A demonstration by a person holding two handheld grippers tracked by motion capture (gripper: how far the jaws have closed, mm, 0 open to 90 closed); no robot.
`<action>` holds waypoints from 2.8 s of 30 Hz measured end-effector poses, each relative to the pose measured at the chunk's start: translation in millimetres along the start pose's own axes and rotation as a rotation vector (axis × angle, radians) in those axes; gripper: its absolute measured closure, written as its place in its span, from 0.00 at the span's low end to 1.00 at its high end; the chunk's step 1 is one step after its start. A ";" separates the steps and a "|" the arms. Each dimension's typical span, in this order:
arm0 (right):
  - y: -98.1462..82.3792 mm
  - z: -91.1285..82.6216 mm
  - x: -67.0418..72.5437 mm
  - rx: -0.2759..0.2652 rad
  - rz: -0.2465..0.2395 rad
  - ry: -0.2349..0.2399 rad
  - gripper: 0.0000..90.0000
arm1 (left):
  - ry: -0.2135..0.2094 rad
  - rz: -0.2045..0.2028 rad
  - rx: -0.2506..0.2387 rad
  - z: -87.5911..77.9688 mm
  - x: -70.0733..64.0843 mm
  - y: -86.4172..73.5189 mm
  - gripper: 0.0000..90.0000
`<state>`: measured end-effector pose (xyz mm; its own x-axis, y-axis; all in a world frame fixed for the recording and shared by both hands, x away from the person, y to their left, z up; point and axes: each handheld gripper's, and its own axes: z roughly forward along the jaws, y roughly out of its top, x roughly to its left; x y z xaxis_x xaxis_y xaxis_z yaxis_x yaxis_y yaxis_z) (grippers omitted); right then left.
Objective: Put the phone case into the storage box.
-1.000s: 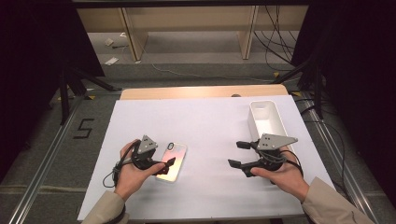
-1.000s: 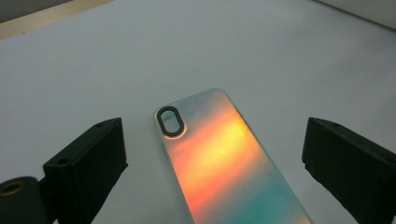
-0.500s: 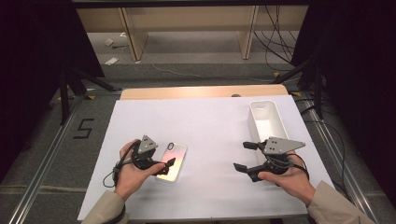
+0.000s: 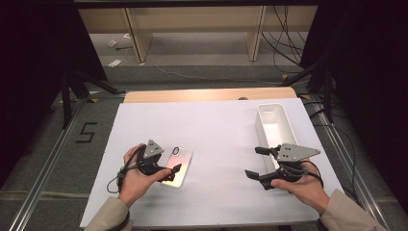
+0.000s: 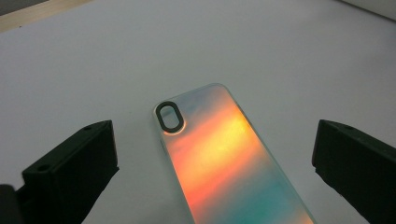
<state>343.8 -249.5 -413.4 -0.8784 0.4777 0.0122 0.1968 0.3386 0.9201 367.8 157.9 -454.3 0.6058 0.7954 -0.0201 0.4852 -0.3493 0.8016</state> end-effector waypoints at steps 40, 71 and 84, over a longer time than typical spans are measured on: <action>-2.7 -2.2 1.8 -0.004 -0.009 -0.013 0.18 | 0.080 -0.066 0.284 36.5 -21.2 2.6 0.00; -2.8 -1.3 3.0 -0.001 -0.002 -0.001 0.18 | 0.097 -0.102 0.394 46.9 -23.5 2.2 0.04; -2.9 -0.9 3.1 0.000 0.002 0.002 0.18 | 0.104 -0.132 0.436 51.1 -23.2 4.1 0.06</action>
<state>340.1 -249.7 -415.7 -0.8789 0.4768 0.0143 0.1982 0.3378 0.9201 387.9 112.7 -481.1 0.4659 0.8844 -0.0272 0.7868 -0.4000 0.4700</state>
